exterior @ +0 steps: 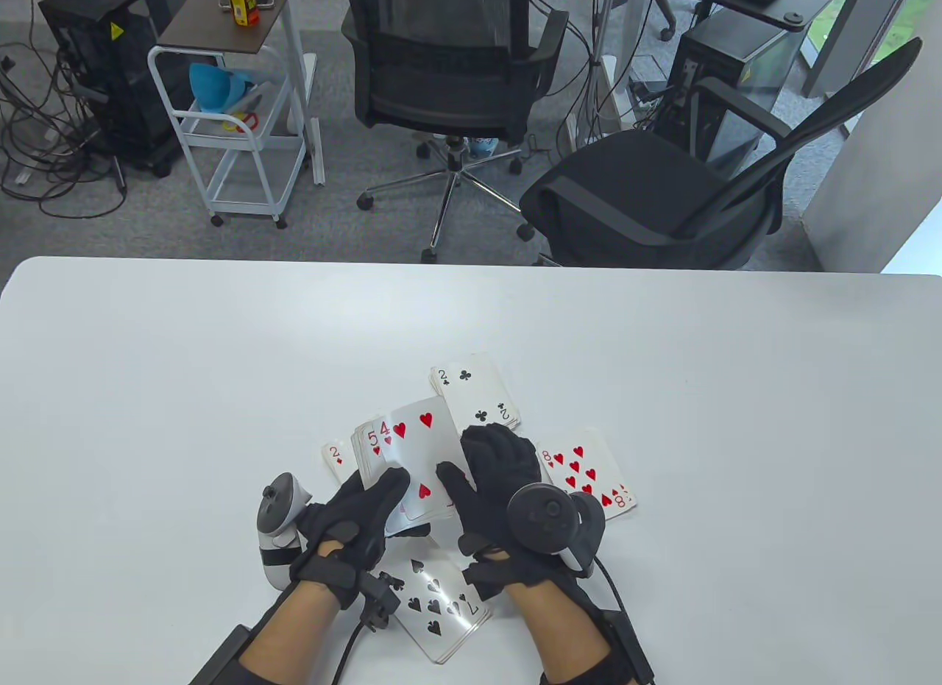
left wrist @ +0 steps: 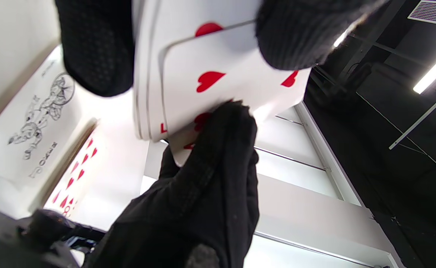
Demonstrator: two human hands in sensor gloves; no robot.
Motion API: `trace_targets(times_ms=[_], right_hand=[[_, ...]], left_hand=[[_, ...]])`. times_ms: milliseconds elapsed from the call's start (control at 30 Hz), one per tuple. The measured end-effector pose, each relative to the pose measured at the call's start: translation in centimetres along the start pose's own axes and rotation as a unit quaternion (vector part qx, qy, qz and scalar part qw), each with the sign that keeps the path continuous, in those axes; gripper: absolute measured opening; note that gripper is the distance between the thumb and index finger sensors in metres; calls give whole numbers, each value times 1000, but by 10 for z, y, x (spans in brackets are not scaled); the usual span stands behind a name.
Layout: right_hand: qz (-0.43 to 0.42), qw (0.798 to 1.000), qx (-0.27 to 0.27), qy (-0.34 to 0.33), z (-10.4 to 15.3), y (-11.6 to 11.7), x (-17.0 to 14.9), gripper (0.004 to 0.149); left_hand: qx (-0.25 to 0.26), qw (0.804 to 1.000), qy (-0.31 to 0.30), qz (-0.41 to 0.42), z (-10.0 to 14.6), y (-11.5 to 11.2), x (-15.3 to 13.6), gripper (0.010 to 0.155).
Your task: Playing card suit sorting
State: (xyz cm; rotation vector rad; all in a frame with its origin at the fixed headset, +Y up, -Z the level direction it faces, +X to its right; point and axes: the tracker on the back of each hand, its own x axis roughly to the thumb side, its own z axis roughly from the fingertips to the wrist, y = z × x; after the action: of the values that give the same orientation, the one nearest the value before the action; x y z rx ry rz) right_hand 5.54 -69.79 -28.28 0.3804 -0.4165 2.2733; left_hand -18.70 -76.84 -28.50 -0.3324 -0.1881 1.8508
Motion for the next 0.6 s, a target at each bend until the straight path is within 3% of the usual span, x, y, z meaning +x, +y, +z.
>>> trace_targets(times_ms=[200, 367, 467, 533, 600], right_hand=[[5, 1000, -18, 16, -3, -11, -9, 40], [-13, 991, -104, 86, -6, -46, -40, 38], [41, 977, -155, 140, -4, -76, -65, 37], [91, 970, -146, 171, -3, -86, -78, 37], [149, 960, -89, 218, -4, -91, -96, 37]], left_hand=[[2, 1000, 0, -1, 0, 0, 0, 55], [-5, 1000, -2, 3, 0, -1, 0, 54], [-7, 1000, -1, 0, 0, -2, 0, 55], [-8, 1000, 0, -1, 0, -2, -1, 54], [-8, 1000, 1, -1, -1, -3, -2, 55]])
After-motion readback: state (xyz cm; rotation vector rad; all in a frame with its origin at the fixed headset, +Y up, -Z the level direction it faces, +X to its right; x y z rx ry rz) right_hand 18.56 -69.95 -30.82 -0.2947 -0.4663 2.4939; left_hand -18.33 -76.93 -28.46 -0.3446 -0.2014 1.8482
